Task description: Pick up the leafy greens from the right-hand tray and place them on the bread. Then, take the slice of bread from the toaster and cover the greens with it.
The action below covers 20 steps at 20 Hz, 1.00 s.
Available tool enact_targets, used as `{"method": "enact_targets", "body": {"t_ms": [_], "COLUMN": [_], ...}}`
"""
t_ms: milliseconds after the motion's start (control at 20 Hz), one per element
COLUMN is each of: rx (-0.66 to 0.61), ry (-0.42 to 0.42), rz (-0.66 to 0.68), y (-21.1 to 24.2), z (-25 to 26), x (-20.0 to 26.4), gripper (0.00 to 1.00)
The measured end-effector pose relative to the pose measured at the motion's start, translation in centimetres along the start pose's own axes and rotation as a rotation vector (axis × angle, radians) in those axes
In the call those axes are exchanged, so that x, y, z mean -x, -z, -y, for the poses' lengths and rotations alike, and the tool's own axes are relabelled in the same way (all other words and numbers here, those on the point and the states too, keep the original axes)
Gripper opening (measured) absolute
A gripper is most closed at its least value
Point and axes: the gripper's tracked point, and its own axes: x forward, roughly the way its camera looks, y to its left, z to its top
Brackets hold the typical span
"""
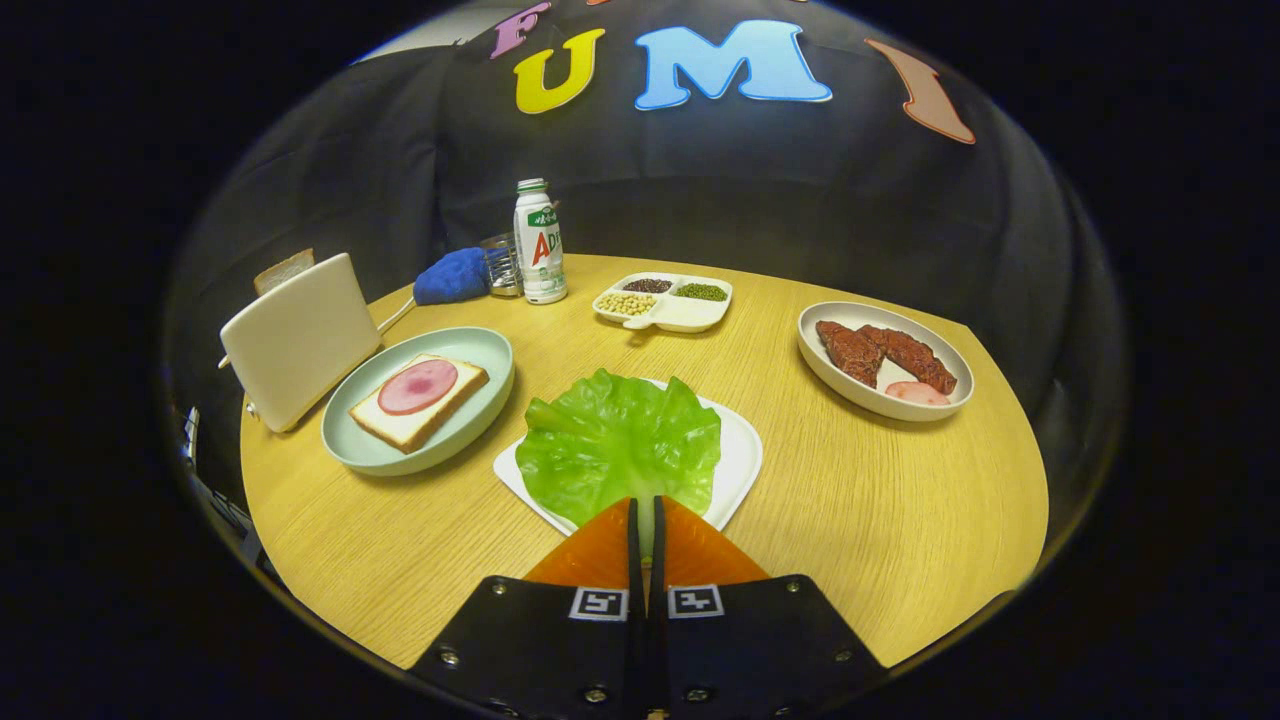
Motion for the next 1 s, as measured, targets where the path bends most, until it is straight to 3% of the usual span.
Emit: {"method": "enact_targets", "body": {"t_ms": [350,1000], "rx": [0.016,0.085], "ry": [0.01,-0.13], "rz": [0.127,0.233], "y": [-4.6,-9.3], "z": [-1.3,-11.8], "x": [3.7,4.9], "gripper": [0.0,0.01]}}
